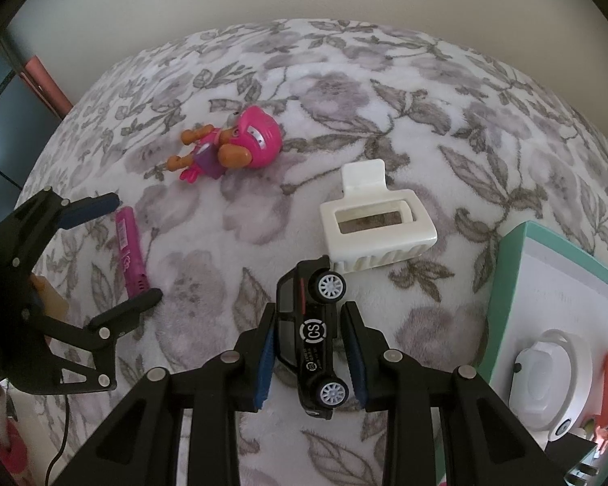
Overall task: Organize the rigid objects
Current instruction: 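Lift and carry the pink stick and black toy car over the tray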
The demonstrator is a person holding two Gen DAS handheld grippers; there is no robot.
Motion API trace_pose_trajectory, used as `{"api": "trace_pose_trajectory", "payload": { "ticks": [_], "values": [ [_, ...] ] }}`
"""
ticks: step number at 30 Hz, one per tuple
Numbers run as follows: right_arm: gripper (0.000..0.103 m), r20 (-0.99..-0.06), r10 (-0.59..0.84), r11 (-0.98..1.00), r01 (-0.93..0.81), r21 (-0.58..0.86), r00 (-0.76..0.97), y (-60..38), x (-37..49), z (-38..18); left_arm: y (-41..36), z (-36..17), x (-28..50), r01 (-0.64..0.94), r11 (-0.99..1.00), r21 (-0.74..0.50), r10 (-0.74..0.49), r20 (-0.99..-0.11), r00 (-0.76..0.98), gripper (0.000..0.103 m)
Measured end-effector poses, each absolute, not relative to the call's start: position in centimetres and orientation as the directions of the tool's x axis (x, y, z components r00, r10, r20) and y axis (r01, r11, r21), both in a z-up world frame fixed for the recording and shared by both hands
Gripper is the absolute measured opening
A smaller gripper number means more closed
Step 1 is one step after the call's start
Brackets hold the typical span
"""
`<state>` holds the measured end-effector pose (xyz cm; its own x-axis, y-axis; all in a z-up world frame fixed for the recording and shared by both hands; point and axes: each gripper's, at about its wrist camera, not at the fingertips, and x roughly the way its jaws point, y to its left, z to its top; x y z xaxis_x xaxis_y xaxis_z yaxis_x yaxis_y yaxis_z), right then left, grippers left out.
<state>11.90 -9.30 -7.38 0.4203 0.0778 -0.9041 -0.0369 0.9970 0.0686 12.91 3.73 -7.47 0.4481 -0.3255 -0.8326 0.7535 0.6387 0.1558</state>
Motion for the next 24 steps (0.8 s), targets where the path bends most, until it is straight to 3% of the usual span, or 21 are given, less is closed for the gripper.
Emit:
{"api": "trace_pose_trajectory", "payload": {
  "ticks": [6,8,10,15,18,24],
  "values": [
    [0.034,-0.903,0.073,0.997,-0.039,0.062,0.422,-9.2,11.9,-7.4,3.6,-7.5,12.5,0.753,0.641,0.151,-0.324,-0.835,0.444,0.081],
    [0.030,-0.904,0.059,0.998,-0.039,0.047,0.424,-9.1,11.8,-7.4,3.6,-7.5,12.5,0.746,0.648,0.153,-0.317,-0.837,0.447,0.081],
    [0.028,-0.905,0.054,0.998,-0.041,0.041,0.423,-9.0,11.7,-7.5,3.6,-7.1,12.2,0.748,0.648,0.145,-0.336,-0.826,0.452,0.057],
    [0.028,-0.909,0.037,0.999,-0.029,0.028,0.416,-8.8,10.9,-7.7,2.4,-7.2,11.7,0.724,0.660,0.201,-0.274,-0.832,0.482,0.053],
    [0.028,-0.912,0.038,0.999,-0.029,0.029,0.409,-8.9,10.3,-7.8,2.8,-7.0,12.0,0.698,0.692,0.183,-0.267,-0.834,0.483,0.055],
    [0.028,-0.913,0.062,0.998,-0.018,0.059,0.403,-10.0,9.4,-7.9,3.0,-7.2,11.9,0.688,0.679,0.255,-0.223,-0.822,0.525,0.078]
  ]
}}
